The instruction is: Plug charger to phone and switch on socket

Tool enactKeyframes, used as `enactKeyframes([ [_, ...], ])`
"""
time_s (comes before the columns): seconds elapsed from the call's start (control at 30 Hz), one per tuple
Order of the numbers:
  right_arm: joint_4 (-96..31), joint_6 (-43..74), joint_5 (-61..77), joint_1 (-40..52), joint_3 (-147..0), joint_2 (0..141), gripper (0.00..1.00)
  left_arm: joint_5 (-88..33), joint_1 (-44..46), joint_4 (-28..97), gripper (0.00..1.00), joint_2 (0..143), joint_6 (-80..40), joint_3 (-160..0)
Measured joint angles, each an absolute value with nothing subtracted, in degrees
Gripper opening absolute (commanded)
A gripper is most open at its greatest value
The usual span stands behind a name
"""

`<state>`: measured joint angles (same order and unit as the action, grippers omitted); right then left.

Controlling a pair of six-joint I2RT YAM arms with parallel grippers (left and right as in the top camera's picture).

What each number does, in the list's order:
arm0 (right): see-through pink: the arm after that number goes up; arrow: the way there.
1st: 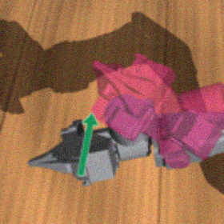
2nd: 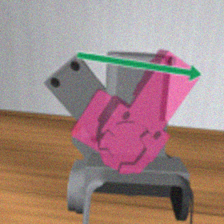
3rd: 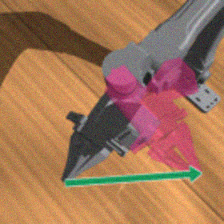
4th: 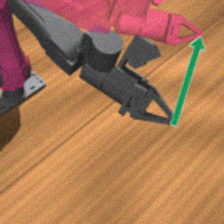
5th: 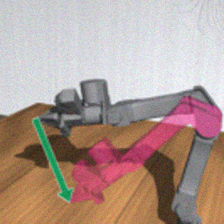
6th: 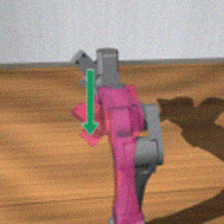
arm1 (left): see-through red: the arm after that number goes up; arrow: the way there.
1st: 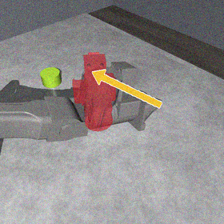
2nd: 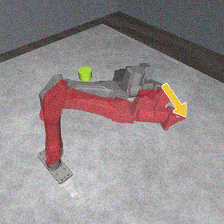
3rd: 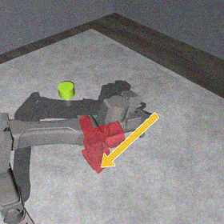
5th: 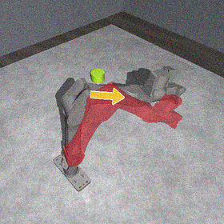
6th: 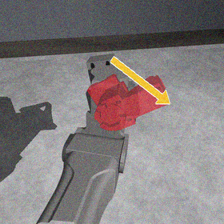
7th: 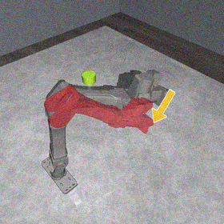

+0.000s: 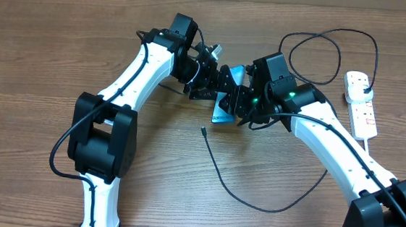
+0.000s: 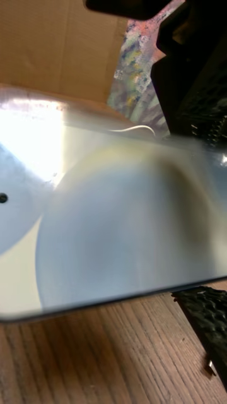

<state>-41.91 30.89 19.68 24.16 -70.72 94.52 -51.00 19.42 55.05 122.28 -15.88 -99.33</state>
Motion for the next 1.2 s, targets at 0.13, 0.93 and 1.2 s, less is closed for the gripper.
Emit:
enactKeyframes([
  [0.13,-41.2,31.1,20.9,24.2,-70.7,94.5,0.37,-52.3,19.4,54.6,0.85,122.3,-16.1,-99.4],
  [0.93,-61.1,23.5,11.1,2.4,-74.1,85.1,1.0,-3.7,38.4,51.6,1.0,122.2,-16.6,-99.4],
  [1.2,-61.7,22.6,10.5,1.6,-74.1,85.1,1.0,-0.6,40.1,48.9,1.0,123.4,-16.6,-99.4],
])
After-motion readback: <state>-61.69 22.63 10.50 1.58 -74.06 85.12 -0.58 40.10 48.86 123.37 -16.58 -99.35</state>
